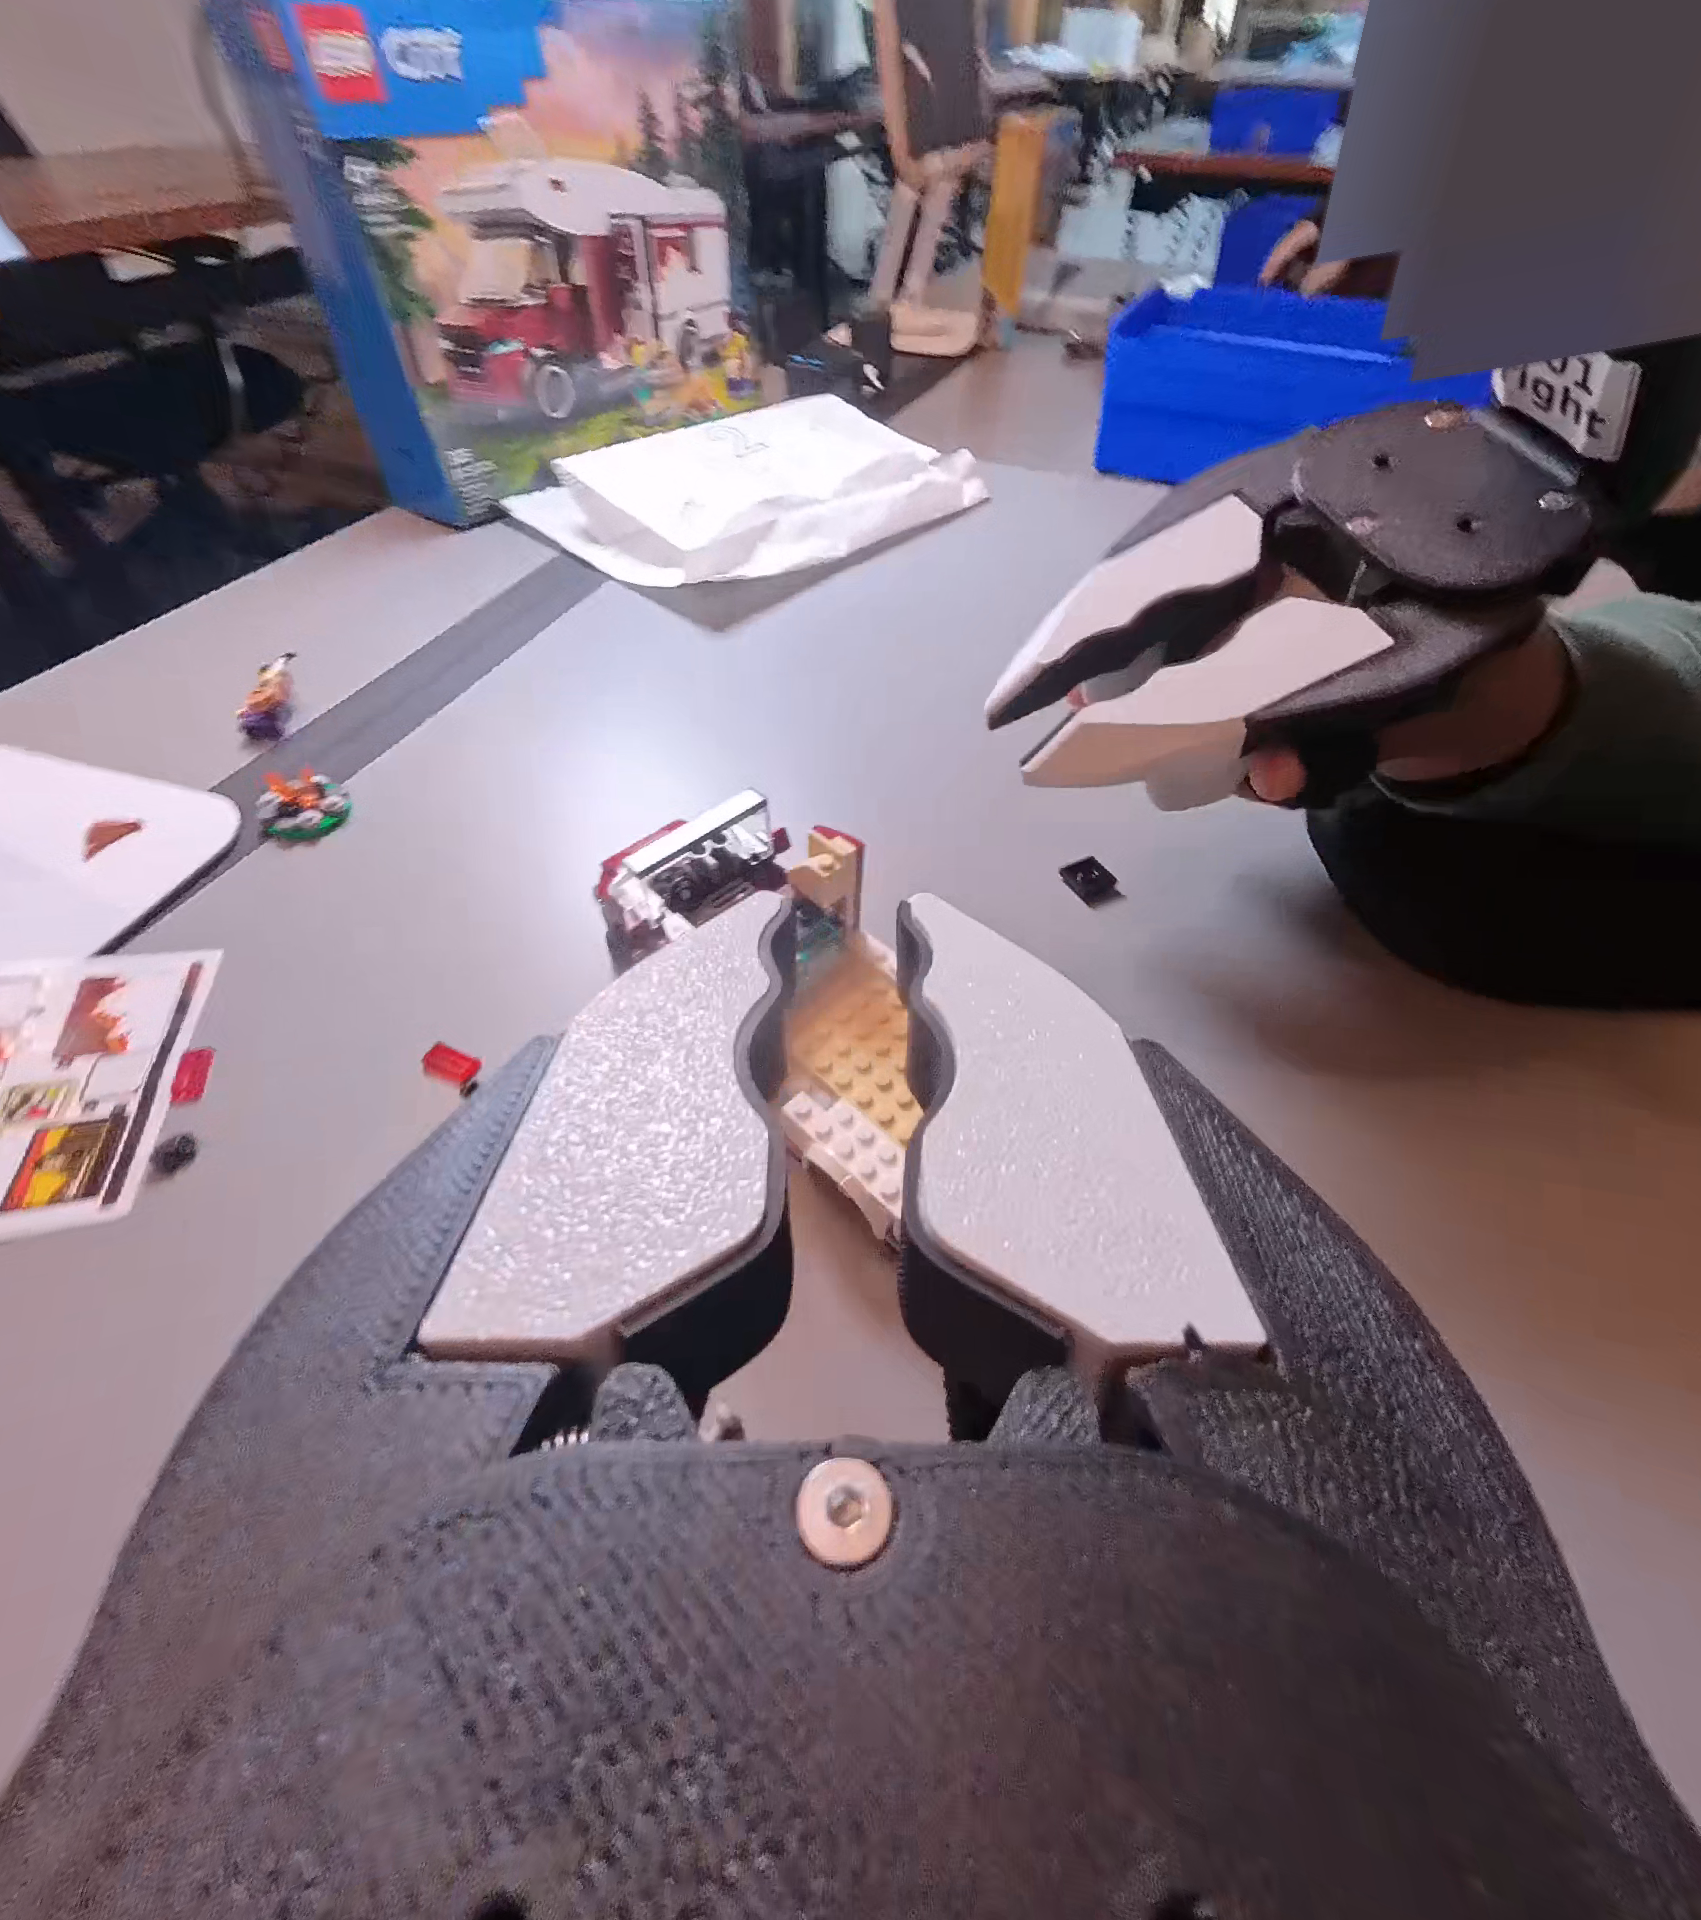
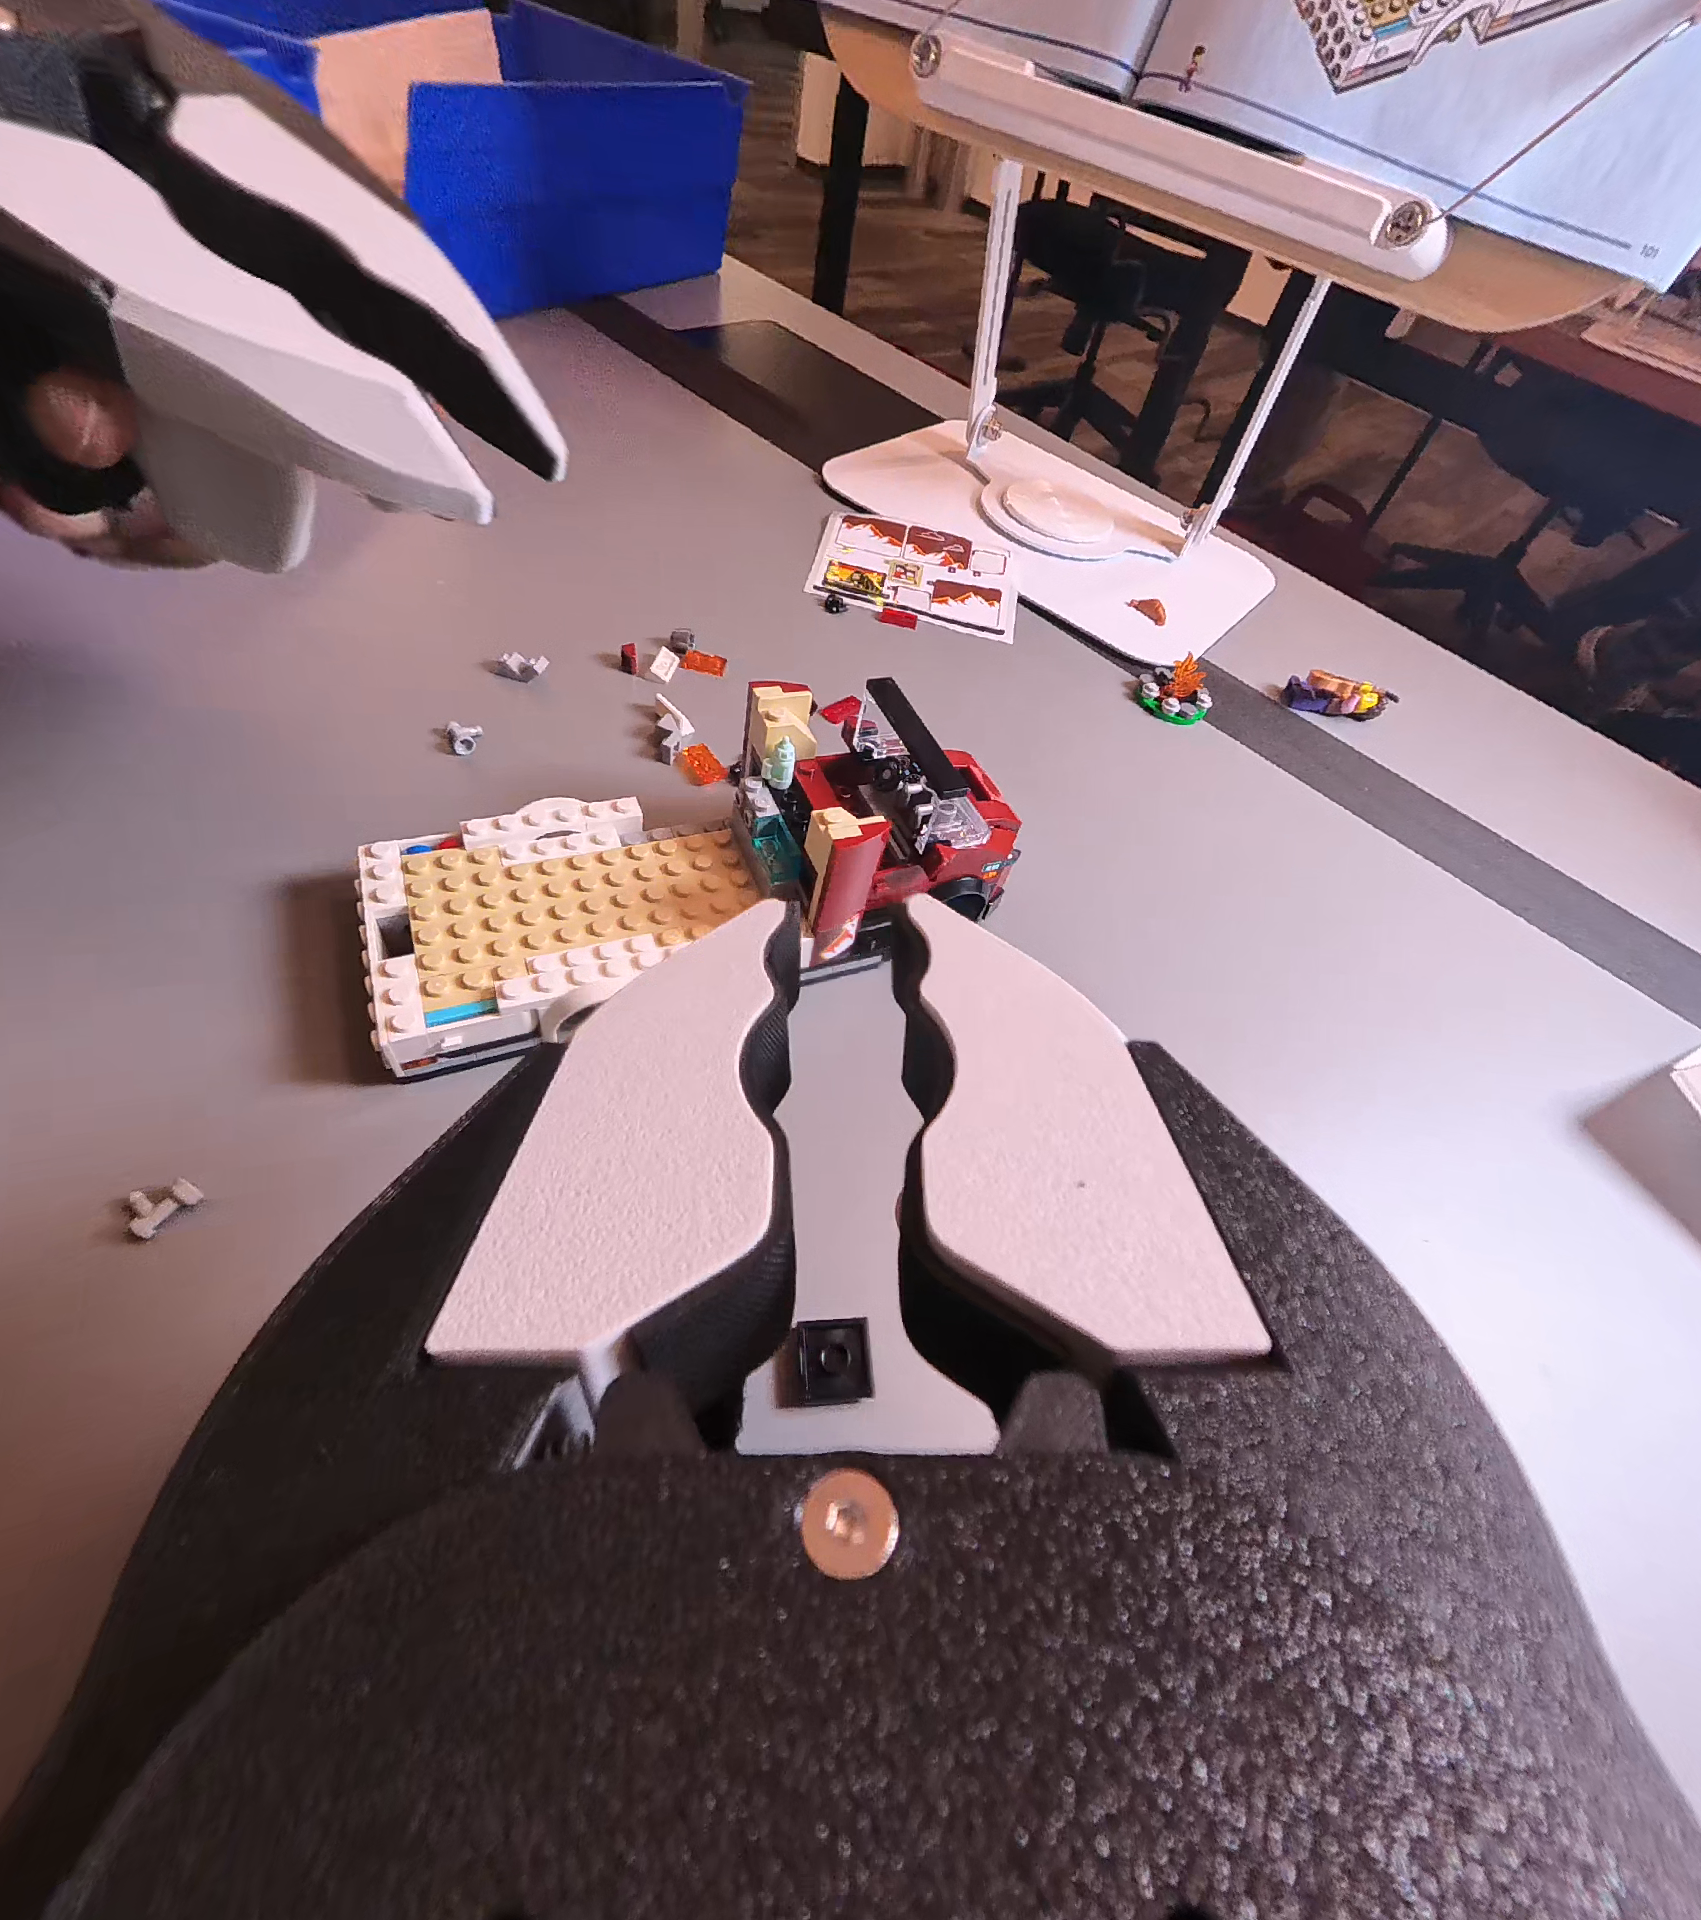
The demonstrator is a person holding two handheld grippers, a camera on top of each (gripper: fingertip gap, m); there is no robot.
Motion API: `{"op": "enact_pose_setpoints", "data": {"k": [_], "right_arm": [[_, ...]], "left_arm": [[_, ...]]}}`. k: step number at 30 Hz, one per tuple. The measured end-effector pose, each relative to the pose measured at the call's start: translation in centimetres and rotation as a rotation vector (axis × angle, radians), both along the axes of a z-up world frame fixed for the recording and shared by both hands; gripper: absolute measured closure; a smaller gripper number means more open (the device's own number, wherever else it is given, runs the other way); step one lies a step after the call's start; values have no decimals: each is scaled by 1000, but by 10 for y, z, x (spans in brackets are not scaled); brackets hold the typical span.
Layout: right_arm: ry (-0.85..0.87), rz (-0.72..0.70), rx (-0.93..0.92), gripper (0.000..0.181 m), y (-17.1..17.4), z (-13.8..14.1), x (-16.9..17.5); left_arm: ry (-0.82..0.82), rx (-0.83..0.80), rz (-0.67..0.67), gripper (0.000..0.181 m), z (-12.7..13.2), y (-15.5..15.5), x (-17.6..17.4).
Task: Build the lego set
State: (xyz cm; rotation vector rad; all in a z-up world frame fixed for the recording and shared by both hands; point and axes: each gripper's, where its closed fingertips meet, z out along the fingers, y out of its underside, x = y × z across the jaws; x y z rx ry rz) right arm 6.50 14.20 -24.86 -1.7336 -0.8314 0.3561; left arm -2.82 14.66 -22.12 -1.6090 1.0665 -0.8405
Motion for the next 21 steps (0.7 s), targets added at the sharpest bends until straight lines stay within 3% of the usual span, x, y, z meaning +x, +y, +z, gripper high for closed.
{"op": "enact_pose_setpoints", "data": {"k": [5,9,21], "right_arm": [[12,-9,8,164,3,-1,2],[18,-28,32,163,6,1,6],[20,-119,12,161,26,-7,29]], "left_arm": [[-165,-74,150,166,0,5,-22],[-170,-73,217,165,-8,16,-33],[-128,-2,210,161,-19,18,-33]]}}
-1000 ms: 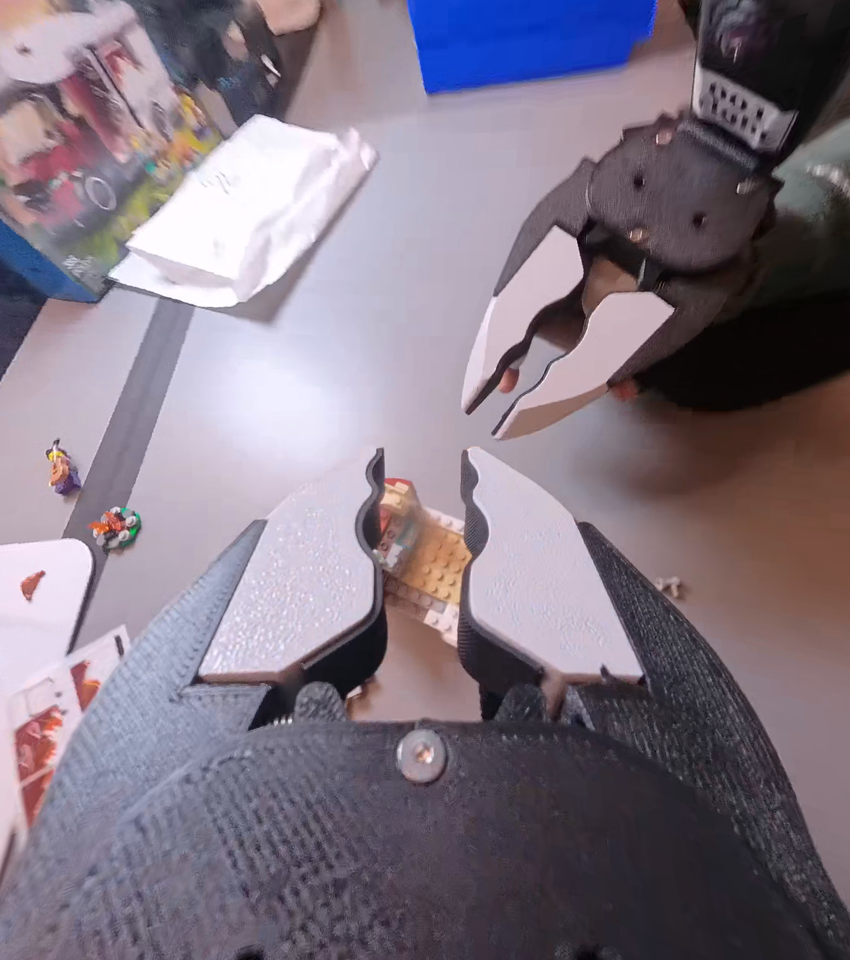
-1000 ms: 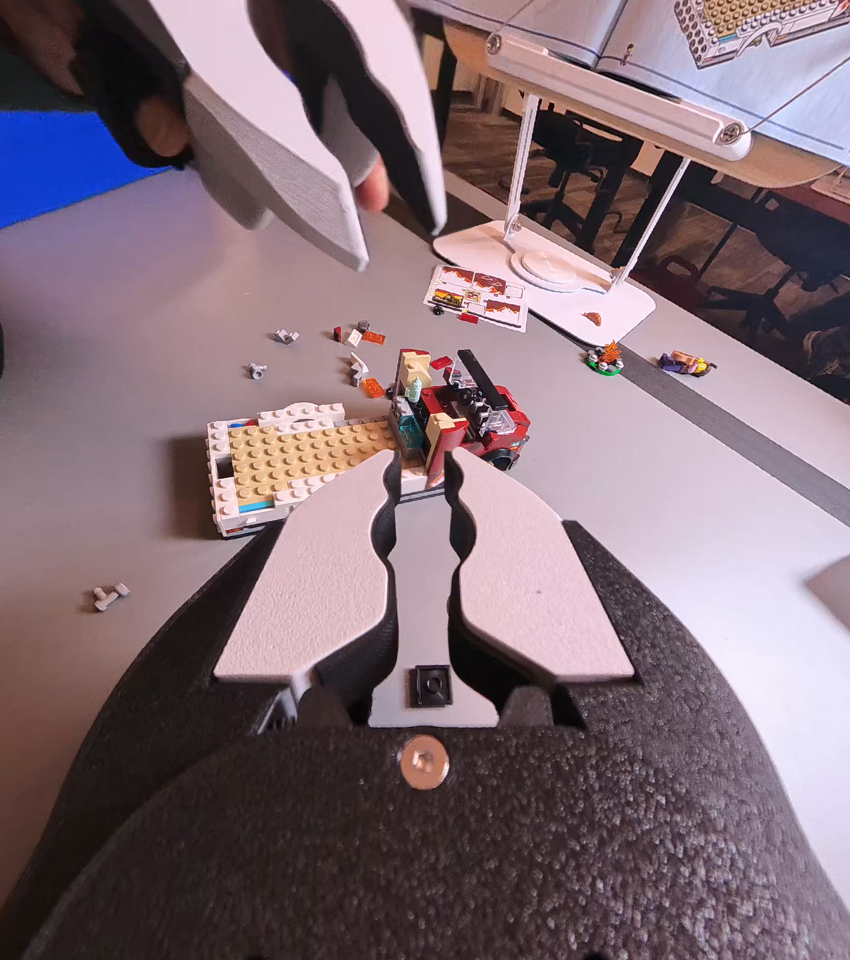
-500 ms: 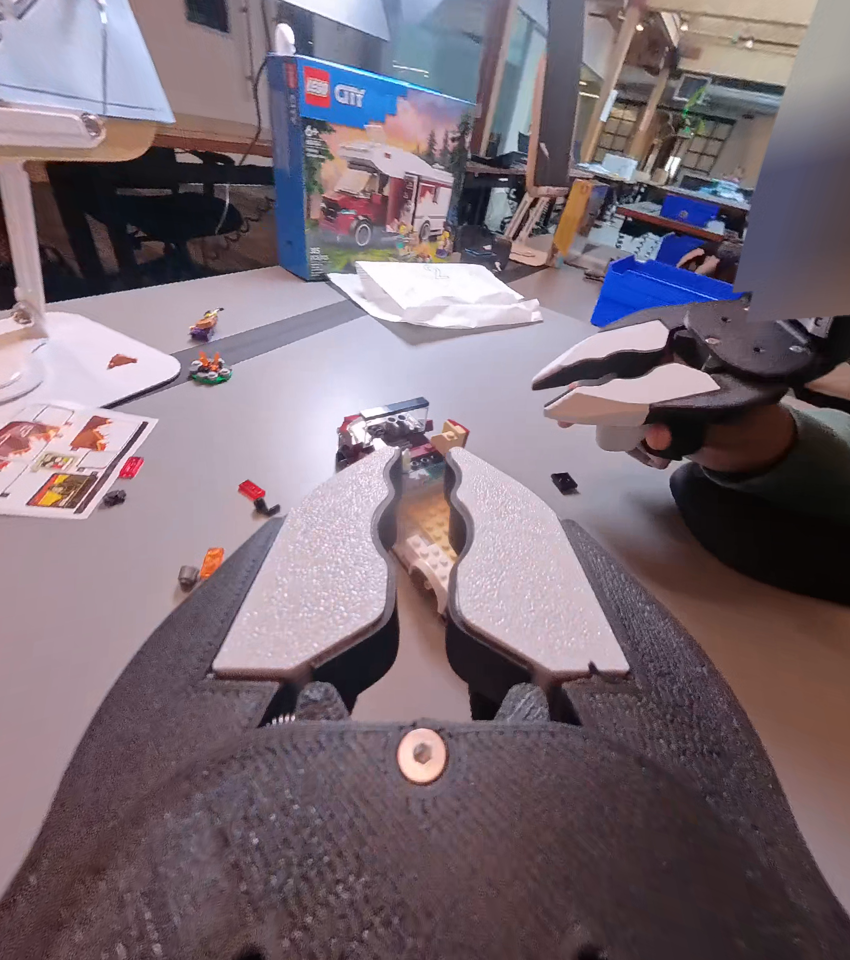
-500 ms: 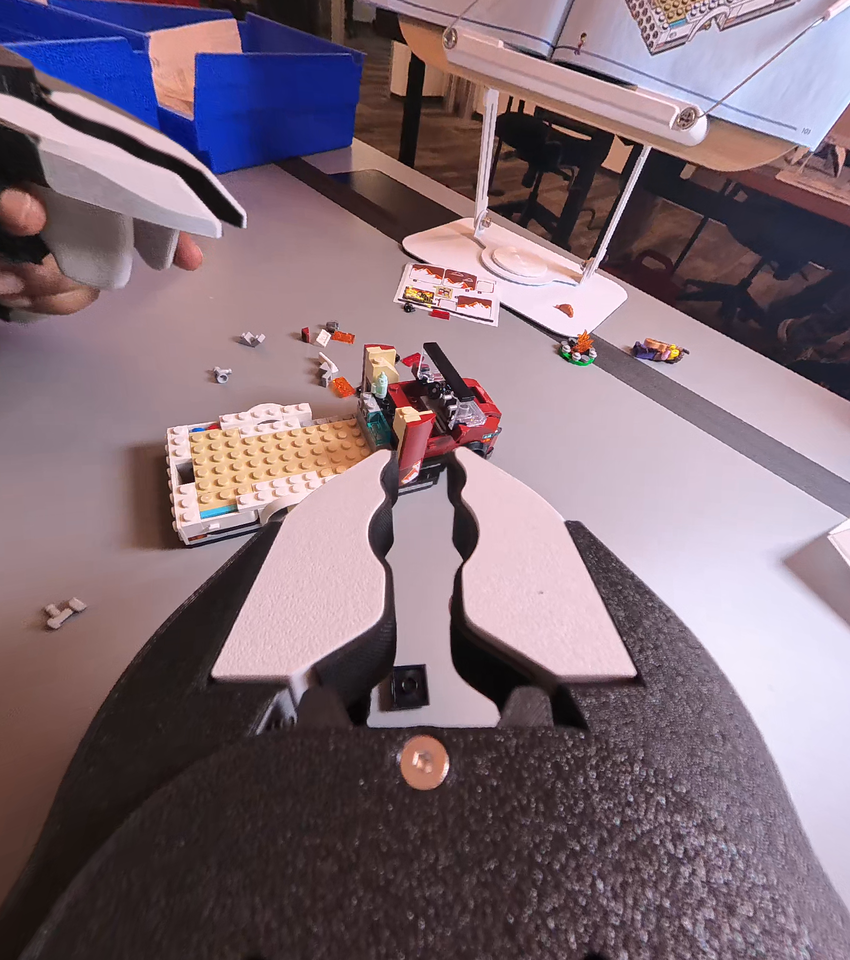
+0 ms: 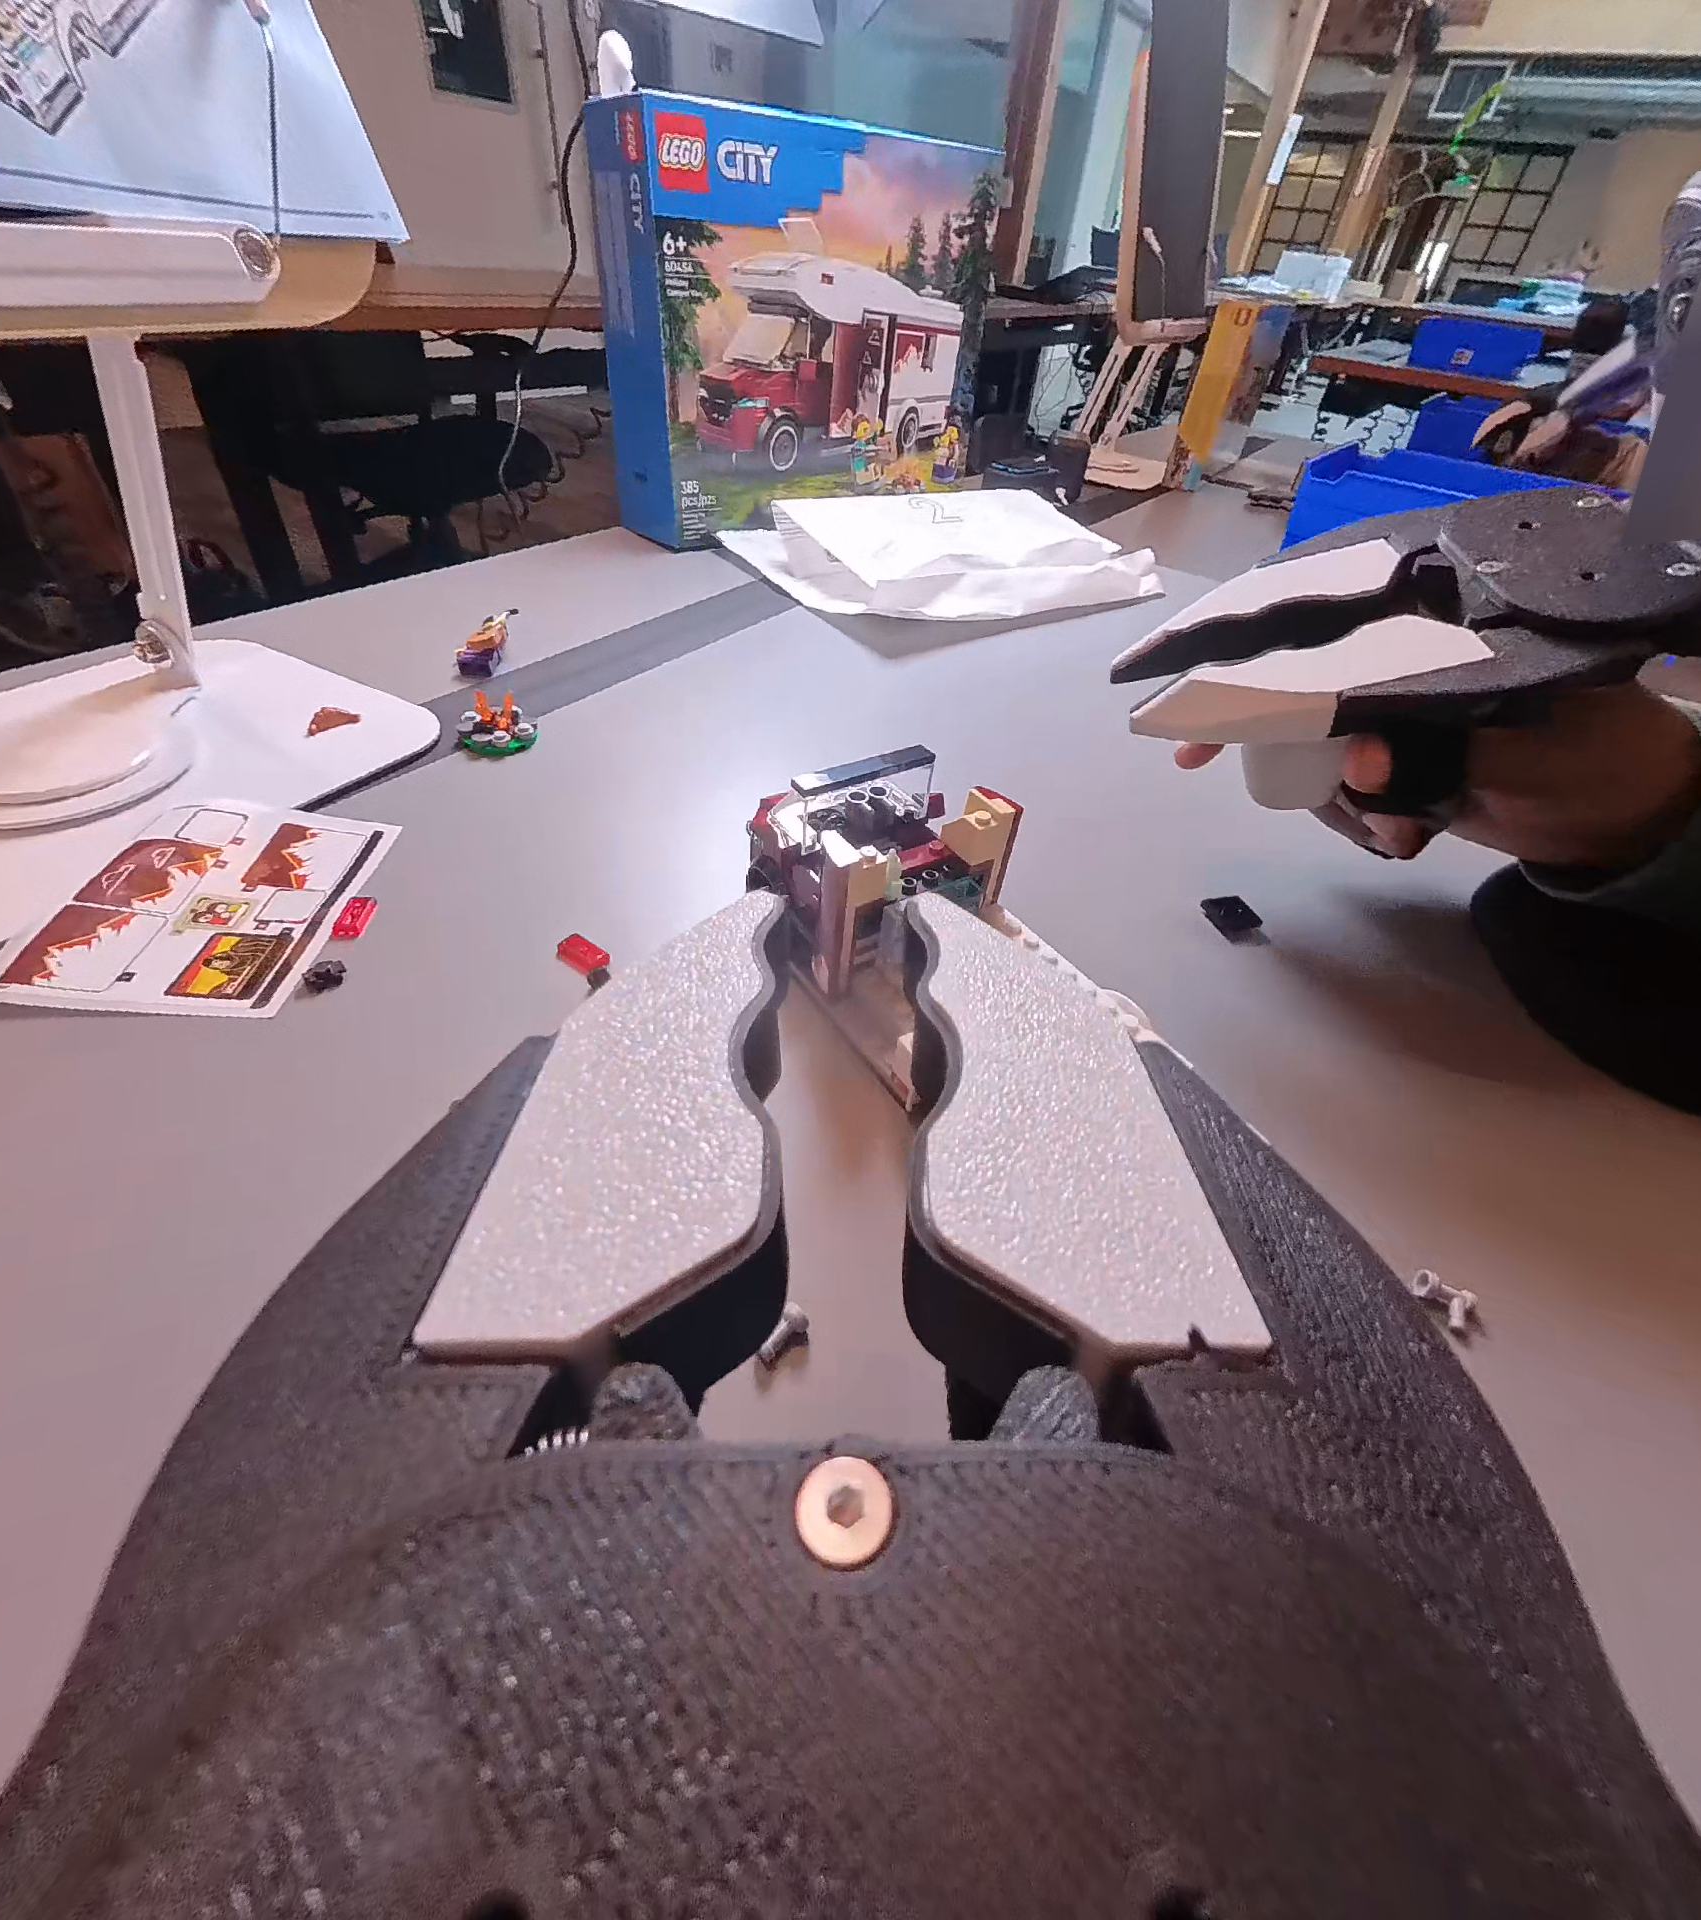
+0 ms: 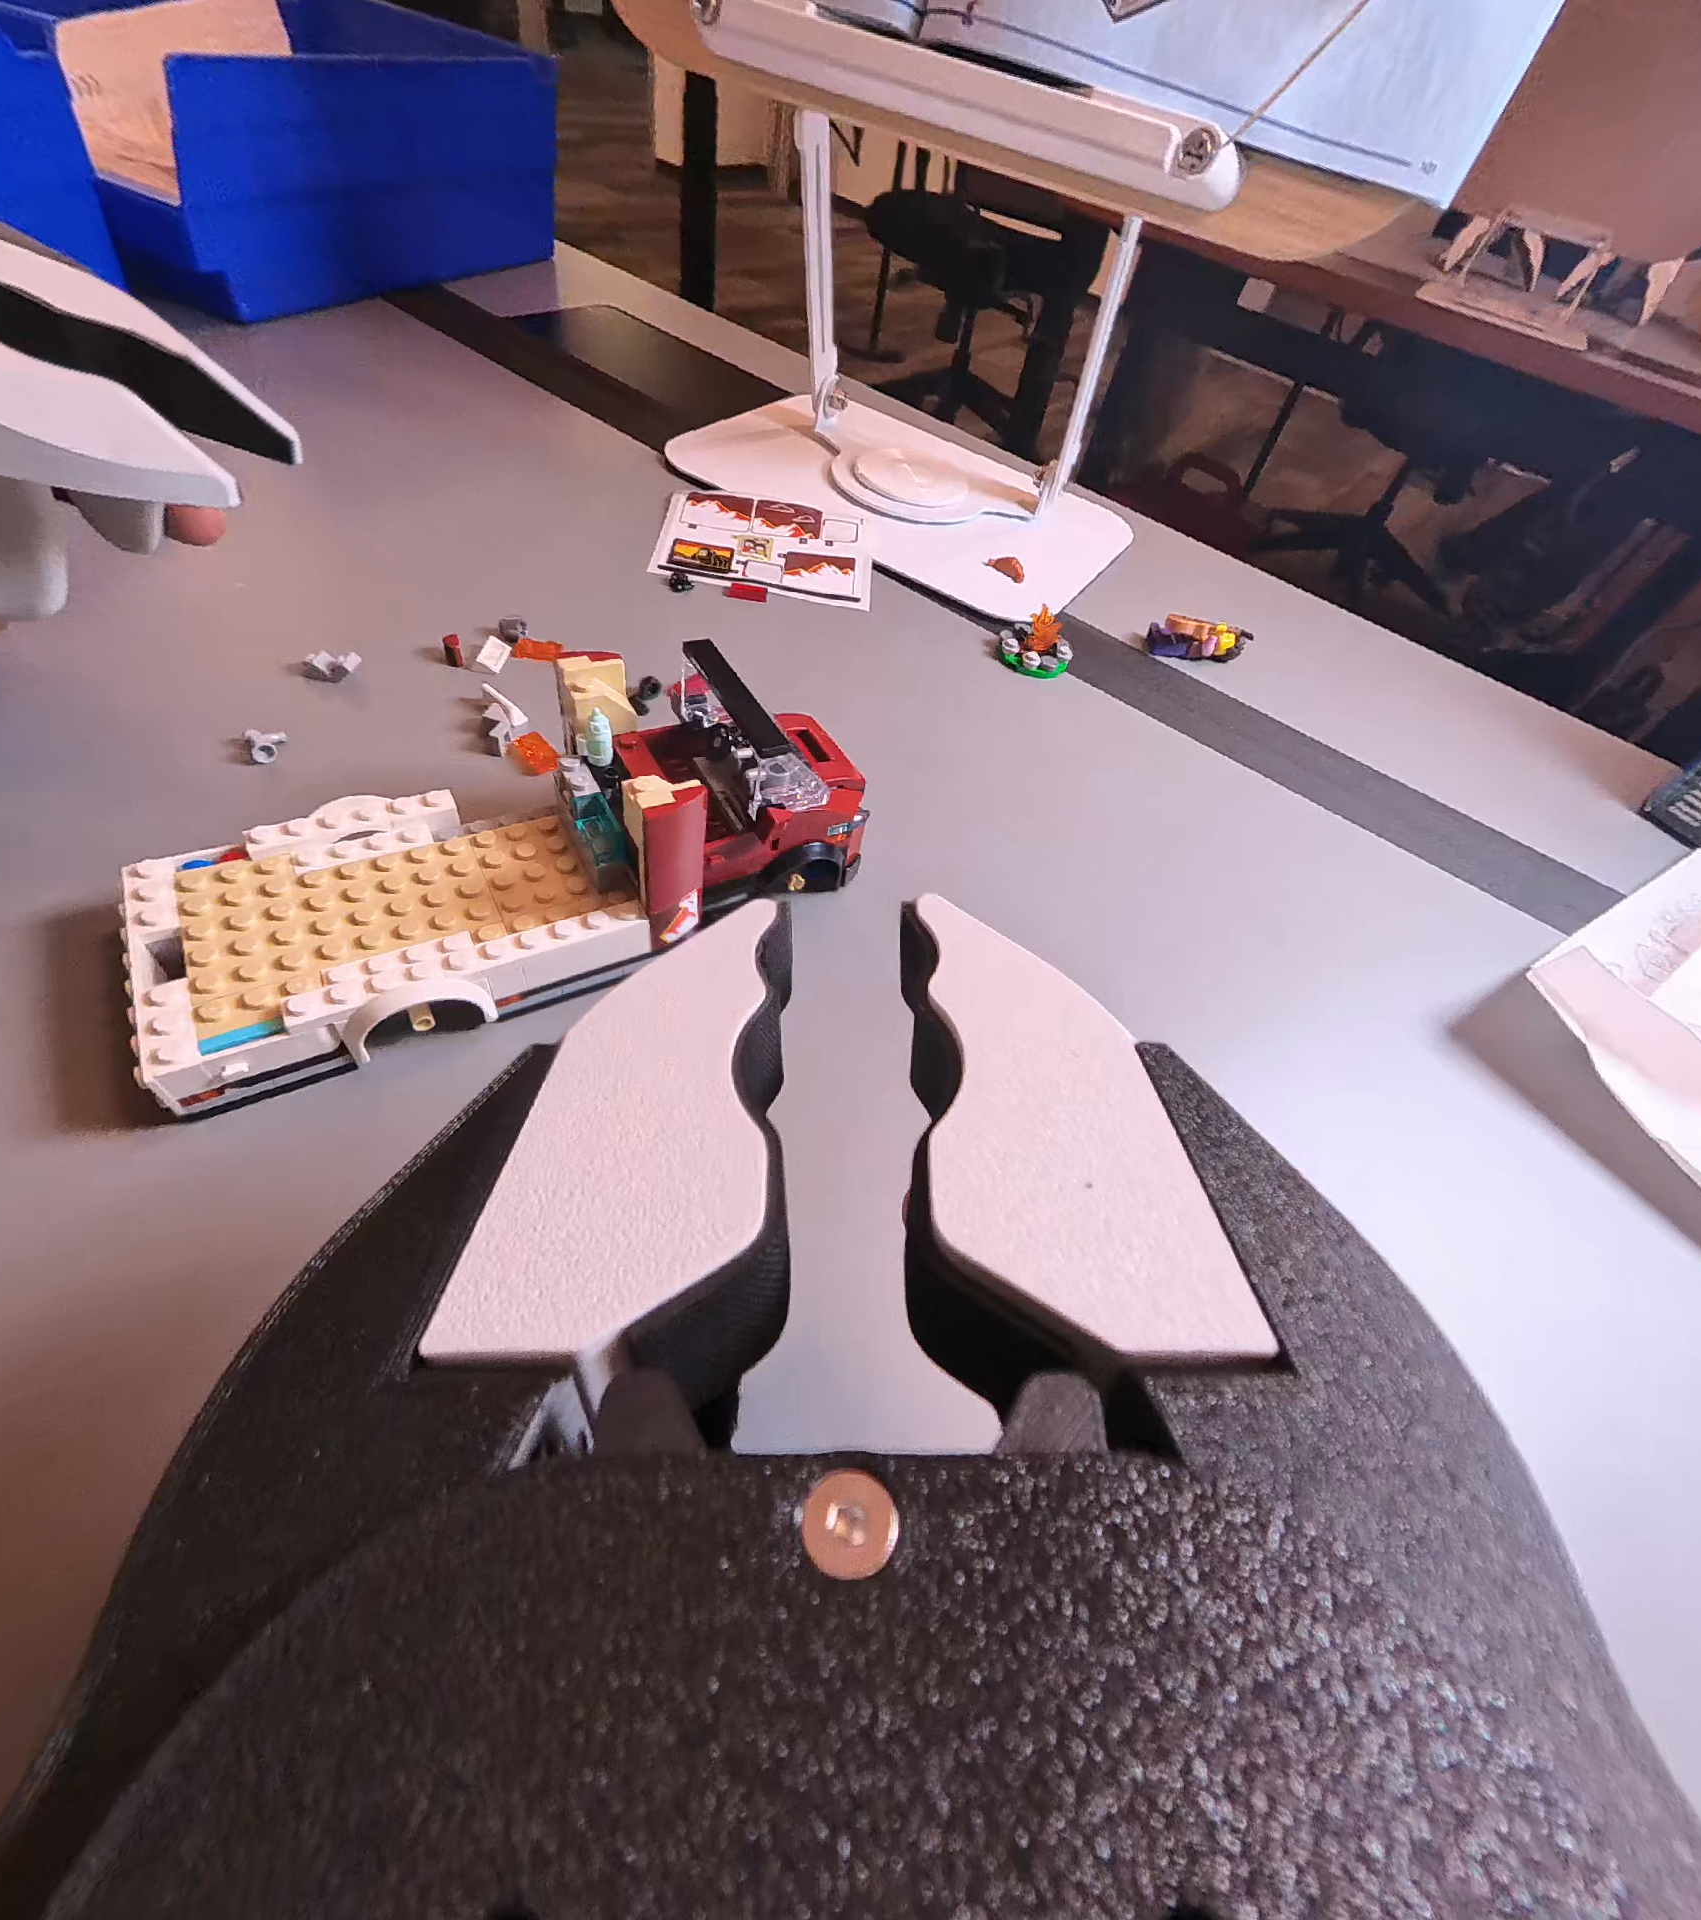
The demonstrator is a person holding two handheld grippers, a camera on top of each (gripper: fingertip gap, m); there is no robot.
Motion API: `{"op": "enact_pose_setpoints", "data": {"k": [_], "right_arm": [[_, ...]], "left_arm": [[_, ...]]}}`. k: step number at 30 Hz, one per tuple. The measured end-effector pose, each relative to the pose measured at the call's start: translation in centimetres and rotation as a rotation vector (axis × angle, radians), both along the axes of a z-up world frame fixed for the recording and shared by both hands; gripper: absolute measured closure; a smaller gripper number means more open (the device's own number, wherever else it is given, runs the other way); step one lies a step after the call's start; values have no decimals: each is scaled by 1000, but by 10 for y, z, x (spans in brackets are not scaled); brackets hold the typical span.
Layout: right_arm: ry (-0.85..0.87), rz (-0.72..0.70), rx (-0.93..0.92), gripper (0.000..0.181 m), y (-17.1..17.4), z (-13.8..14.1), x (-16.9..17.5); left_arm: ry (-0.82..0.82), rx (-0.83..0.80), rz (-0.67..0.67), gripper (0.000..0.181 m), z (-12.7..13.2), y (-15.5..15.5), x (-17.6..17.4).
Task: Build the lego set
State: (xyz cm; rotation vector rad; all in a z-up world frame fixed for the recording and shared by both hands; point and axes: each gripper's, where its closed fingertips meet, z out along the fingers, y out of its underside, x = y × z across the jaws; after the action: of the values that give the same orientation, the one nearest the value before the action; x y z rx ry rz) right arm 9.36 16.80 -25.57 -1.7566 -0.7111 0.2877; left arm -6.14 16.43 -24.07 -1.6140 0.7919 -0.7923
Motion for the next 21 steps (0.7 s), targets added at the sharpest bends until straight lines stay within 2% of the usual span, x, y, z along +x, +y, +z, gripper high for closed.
{"op": "enact_pose_setpoints", "data": {"k": [17,21], "right_arm": [[-49,0,-69,161,0,-7,13],[-151,0,-146,161,-3,-14,24]], "left_arm": [[34,17,-4,161,-4,0,1],[42,23,4,161,-4,2,0]]}}
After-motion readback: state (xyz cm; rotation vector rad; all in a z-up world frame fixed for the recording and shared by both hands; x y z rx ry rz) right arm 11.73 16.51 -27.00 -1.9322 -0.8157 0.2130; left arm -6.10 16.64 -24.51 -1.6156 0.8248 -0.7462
